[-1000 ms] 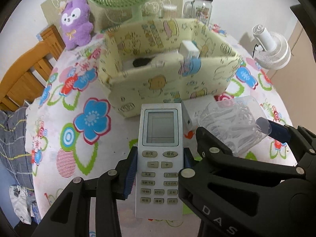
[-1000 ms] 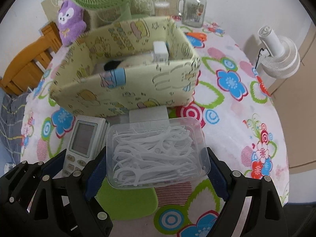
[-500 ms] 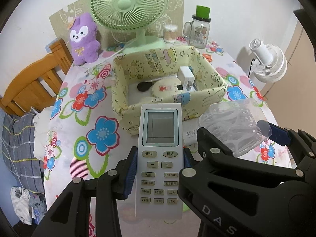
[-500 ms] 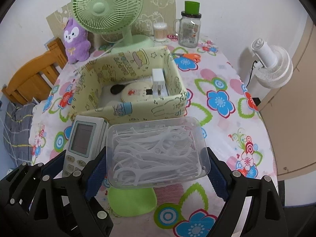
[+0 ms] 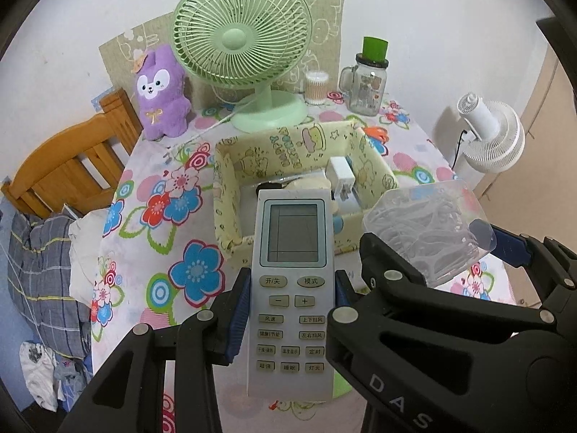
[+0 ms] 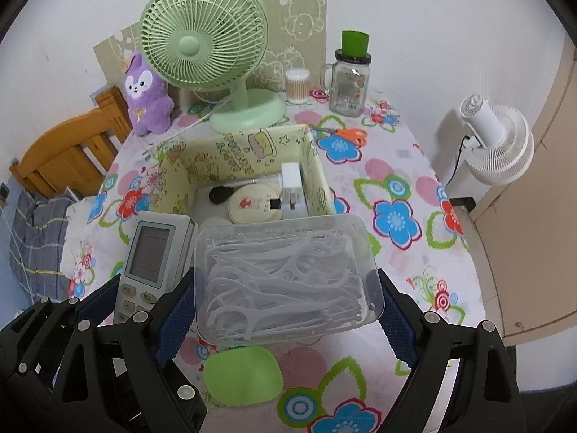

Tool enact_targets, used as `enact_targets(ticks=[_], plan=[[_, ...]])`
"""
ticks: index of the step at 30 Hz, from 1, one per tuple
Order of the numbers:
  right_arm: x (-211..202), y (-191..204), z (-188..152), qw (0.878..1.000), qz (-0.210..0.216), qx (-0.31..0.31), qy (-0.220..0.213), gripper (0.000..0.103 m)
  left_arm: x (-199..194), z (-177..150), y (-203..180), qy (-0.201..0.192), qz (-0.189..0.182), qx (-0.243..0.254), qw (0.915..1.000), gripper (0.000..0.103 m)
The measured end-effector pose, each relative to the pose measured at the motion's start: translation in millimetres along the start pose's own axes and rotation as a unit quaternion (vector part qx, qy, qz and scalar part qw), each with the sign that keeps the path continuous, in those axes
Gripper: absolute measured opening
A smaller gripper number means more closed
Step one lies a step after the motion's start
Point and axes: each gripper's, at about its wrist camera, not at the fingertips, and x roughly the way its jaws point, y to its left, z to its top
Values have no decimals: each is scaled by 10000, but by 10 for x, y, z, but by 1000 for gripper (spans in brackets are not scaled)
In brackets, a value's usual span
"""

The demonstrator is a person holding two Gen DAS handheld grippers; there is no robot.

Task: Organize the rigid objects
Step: 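Carry the remote and floss box in both grippers over the fabric box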

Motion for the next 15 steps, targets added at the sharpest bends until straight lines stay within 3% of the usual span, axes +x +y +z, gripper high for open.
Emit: enact_targets(ticks=[15], plan=[[232, -29, 365, 9993, 199, -327, -3, 92, 175, 290, 4, -11, 181, -293, 9994, 45]])
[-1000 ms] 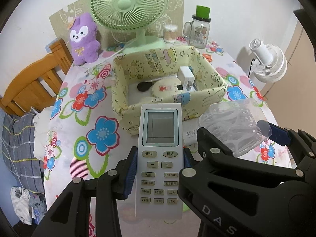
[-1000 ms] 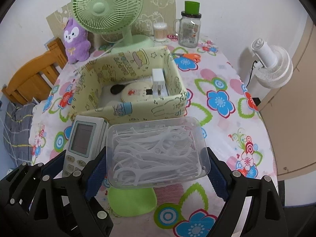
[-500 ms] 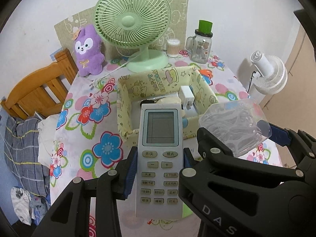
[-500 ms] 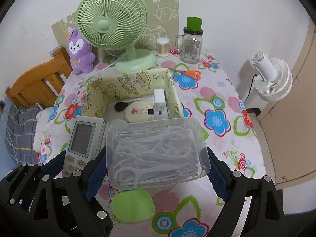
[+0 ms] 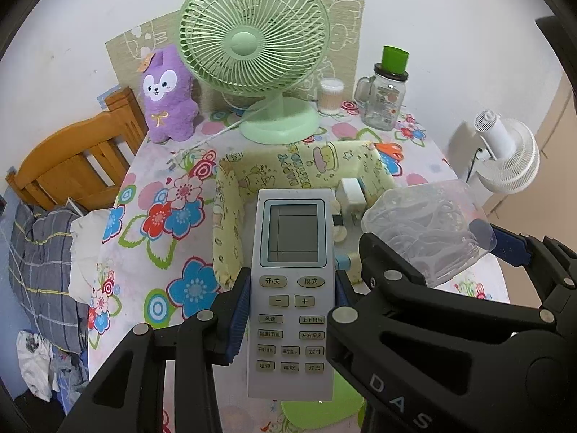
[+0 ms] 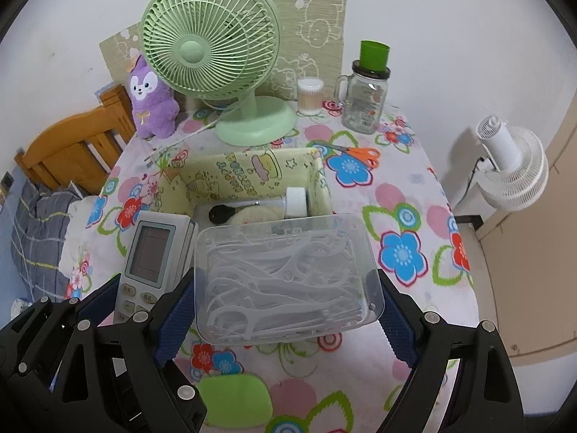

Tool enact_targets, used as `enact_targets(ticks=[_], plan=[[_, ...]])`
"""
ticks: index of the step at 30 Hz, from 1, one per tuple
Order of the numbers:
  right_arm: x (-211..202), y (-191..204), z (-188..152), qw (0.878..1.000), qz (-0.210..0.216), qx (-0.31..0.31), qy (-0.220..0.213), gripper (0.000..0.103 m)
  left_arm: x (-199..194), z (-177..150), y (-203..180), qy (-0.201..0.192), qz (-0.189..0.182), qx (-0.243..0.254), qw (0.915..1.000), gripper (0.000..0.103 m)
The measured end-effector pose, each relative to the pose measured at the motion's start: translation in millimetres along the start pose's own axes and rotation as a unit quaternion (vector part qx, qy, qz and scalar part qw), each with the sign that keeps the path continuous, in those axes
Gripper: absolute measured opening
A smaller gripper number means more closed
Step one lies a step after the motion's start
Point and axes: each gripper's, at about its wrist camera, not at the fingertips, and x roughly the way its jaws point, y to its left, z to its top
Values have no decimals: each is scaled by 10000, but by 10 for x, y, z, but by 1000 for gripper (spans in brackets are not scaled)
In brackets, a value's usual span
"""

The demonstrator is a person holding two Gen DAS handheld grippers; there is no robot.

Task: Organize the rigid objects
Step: 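Carry the remote and floss box in both grippers over the fabric box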

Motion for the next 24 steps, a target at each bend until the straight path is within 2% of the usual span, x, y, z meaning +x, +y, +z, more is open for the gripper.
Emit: enact_targets(ticks=[15, 24], plan=[[336, -93, 386, 9999, 143, -71, 9, 92, 298, 375, -39, 0, 142, -113, 9998, 45], [603, -41, 496, 9996, 204, -135, 139, 92, 522, 458, 32, 128, 197, -191, 9995, 45]])
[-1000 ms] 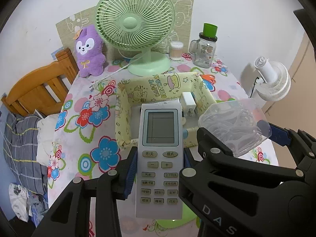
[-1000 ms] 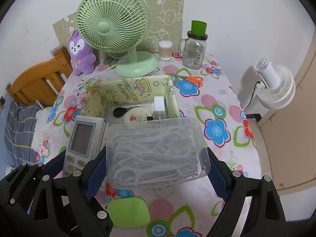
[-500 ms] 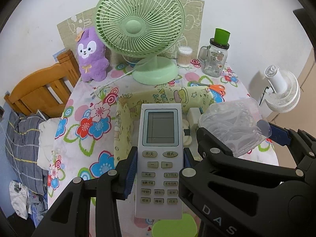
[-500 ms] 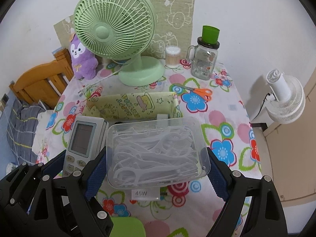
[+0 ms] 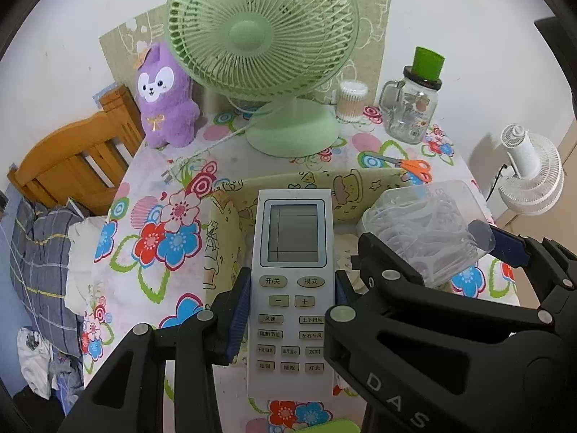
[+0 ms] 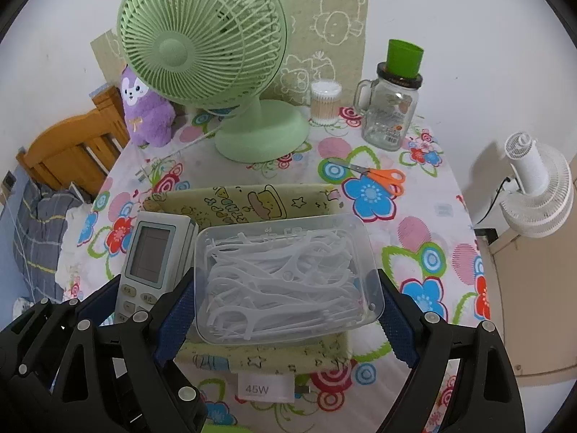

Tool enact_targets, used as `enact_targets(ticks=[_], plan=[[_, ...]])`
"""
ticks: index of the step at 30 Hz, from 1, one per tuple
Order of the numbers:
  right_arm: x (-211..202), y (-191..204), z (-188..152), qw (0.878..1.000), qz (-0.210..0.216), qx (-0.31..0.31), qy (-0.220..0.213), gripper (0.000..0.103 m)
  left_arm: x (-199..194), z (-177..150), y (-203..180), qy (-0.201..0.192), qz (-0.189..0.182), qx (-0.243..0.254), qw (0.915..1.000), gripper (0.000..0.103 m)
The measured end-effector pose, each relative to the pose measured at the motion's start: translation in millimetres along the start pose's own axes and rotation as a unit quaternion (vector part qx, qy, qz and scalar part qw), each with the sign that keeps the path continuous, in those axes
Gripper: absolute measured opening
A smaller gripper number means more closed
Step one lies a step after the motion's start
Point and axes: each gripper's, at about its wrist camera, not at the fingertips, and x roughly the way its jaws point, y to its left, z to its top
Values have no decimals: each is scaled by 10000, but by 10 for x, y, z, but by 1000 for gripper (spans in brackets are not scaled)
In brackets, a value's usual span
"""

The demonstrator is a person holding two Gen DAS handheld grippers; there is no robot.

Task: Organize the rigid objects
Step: 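Carry the remote and floss box in both grippers over the fabric box, then open the left gripper to drop the remote into the box while the right holds the floss box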

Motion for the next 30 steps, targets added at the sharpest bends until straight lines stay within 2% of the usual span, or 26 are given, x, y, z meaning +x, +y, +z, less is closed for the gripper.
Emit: enact_targets(ticks=[15, 23, 26, 28, 30], plan=[[381, 66, 112, 9998, 77, 0, 192, 92, 348, 108, 103, 226, -16, -84, 9997, 46], [453, 86, 167, 9998, -131, -130, 75, 92, 467, 132, 125, 236, -76, -98, 9996, 46], [461, 87, 183, 9999, -106, -102, 71, 92, 461, 142, 135, 184, 30, -96, 9998, 52], [453, 89, 209, 9999, 89, -33, 97, 92, 416, 162, 147, 118, 106, -144, 9998, 61], [452, 102, 229, 9997, 217, 53, 119, 92, 388, 184, 169, 88, 135, -160, 9997, 63]])
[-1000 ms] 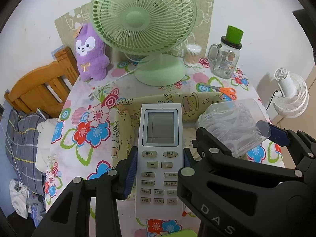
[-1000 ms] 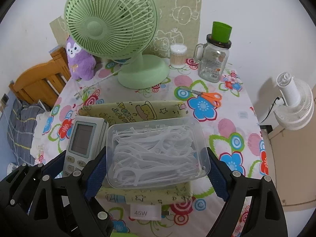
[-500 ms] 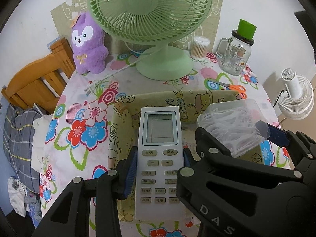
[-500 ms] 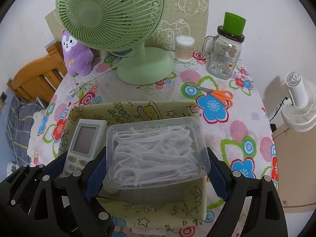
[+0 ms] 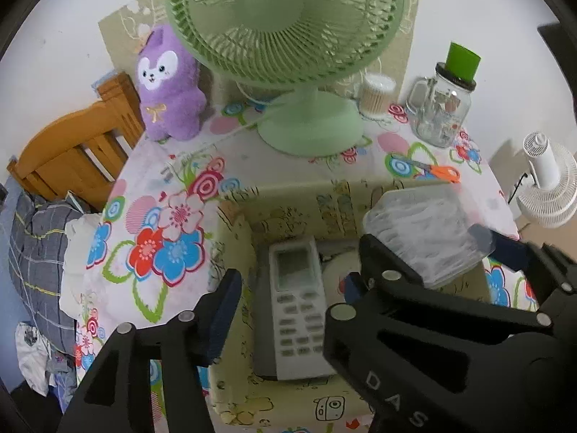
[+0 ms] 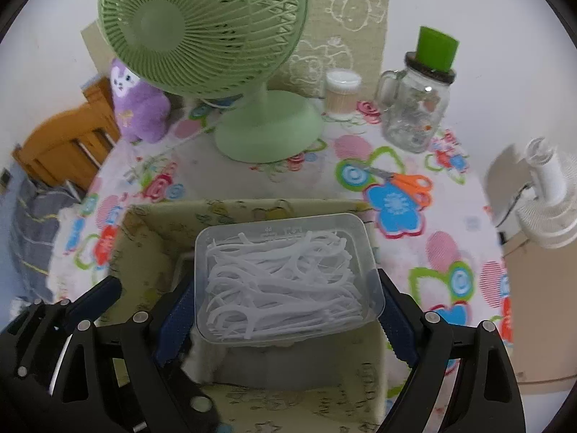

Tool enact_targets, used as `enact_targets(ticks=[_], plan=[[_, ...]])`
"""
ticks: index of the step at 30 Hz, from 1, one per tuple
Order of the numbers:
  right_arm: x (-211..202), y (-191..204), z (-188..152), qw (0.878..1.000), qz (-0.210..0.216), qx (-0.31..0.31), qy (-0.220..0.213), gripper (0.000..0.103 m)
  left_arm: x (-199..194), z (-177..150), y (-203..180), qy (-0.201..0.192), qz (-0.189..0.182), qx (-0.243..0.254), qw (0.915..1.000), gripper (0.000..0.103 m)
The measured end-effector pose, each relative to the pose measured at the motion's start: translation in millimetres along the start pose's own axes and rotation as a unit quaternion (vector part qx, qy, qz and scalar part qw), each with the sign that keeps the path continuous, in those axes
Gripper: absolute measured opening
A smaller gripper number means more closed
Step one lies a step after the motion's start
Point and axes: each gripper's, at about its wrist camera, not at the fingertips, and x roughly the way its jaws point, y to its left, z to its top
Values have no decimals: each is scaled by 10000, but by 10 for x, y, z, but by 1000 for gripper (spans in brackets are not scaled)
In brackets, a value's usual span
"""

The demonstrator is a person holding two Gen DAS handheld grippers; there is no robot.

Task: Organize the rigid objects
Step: 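Open the left gripper to drop the remote into the box while the right holds the floss box, then open the right gripper to drop the clear floss-pick box into the box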

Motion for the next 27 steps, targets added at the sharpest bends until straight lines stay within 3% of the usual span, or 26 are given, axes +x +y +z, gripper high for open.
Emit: enact_targets(ticks=[3, 7, 12, 15, 27], plan=[[30, 56, 14, 9999, 105, -81, 5, 92, -1, 17, 31, 27, 122, 56, 9999, 65], [113, 99, 11, 9998, 160, -52, 114, 92, 56, 11, 75, 154, 195, 80, 9997, 75], [192, 110, -10, 9993, 296, -15, 210, 94, 114, 2, 83, 296, 199, 157, 9992, 77], [211, 128, -17, 9992, 350, -38, 202, 103, 129, -7, 100, 338, 158, 166, 9992, 77], [-10, 100, -55, 9999, 98, 2, 52, 103, -24, -24, 70, 230, -17, 247, 9994, 80]])
